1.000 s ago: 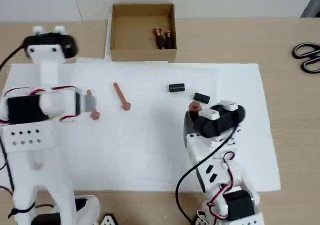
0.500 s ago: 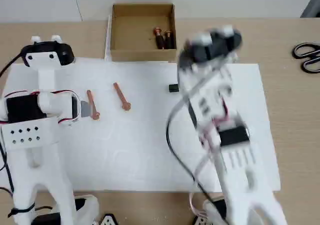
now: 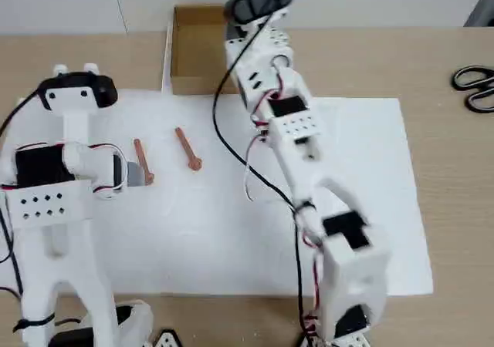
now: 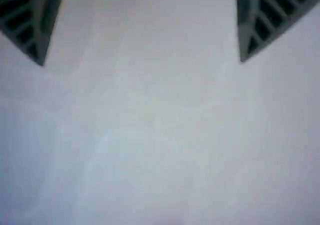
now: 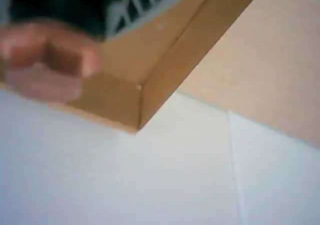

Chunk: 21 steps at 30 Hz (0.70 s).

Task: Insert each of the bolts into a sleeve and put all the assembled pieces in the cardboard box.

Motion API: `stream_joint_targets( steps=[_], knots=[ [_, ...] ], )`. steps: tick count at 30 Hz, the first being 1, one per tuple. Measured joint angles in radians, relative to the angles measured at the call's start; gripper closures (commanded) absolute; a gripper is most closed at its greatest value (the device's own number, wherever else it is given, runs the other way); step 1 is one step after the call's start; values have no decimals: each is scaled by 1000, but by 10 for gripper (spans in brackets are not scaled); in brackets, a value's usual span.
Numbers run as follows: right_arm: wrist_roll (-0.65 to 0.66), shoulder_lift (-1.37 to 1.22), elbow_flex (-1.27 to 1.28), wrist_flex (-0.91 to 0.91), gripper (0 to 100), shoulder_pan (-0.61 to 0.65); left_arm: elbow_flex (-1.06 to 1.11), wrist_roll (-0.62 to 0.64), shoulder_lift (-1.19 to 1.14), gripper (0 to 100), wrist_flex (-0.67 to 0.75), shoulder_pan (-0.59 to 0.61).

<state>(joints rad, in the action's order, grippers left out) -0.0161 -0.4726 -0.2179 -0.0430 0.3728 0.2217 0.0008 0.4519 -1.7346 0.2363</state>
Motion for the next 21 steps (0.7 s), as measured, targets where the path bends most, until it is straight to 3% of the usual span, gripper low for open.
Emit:
stream_joint_targets(
  steps=[9,21],
  knots=[
    [0,-394,-339,0,991,2,3,2,0,764,0,0],
    [0,-517,-387,0,969,0,3,2,0,764,0,0]
  ],
)
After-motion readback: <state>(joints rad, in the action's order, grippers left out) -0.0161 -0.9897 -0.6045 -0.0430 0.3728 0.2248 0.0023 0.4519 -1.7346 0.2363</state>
